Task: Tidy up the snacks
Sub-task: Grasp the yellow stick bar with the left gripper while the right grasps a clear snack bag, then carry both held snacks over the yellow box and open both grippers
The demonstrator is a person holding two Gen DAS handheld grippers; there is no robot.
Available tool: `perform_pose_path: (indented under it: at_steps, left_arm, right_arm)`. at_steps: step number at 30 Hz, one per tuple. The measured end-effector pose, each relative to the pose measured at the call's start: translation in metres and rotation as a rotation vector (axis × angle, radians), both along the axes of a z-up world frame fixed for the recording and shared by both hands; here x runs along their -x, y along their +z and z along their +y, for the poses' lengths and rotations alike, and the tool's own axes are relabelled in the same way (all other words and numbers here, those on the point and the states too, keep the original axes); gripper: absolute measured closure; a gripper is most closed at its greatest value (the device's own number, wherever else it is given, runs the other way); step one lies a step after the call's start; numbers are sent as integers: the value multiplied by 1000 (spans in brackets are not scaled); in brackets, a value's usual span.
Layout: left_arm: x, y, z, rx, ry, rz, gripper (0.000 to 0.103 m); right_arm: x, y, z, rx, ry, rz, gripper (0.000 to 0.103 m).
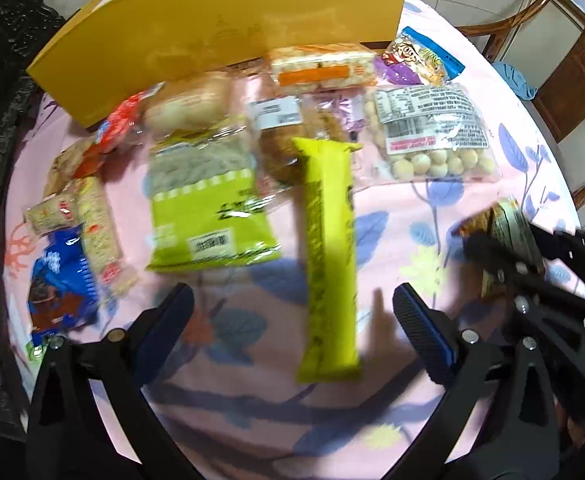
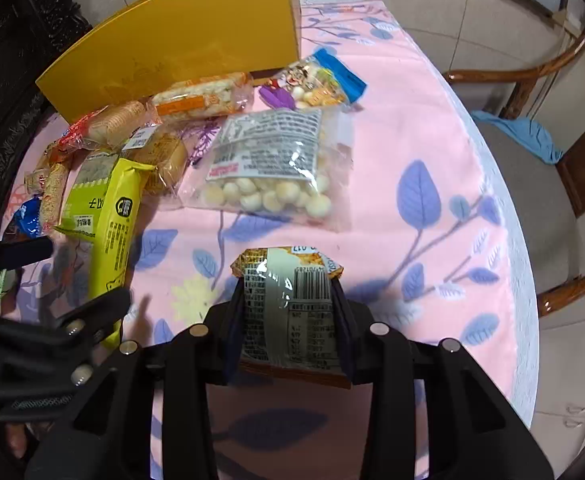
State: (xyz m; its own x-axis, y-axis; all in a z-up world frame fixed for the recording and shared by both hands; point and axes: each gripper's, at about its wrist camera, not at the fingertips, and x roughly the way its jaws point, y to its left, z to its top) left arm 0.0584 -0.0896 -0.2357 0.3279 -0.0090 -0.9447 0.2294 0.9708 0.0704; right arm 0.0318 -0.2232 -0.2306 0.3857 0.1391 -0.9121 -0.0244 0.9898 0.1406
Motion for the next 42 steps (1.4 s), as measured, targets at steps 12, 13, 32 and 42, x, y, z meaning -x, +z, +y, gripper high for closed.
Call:
perform_pose_path:
  at_steps: [12, 13, 32, 42]
  left_arm:
    - [-7, -13, 3, 115, 27, 11, 83]
    - [-8, -13, 6, 127, 37, 17, 83]
    - [-16, 67, 62, 207, 175, -121, 83]
    - [-99, 137, 84, 183, 231, -198, 82]
  right_arm:
    - [11, -3, -5, 15, 0, 1, 64]
    - [11, -3, -5, 10, -1, 0, 64]
    - [-32, 83, 42, -30, 129, -173, 64]
    - [-120, 173, 79, -60, 178, -369, 64]
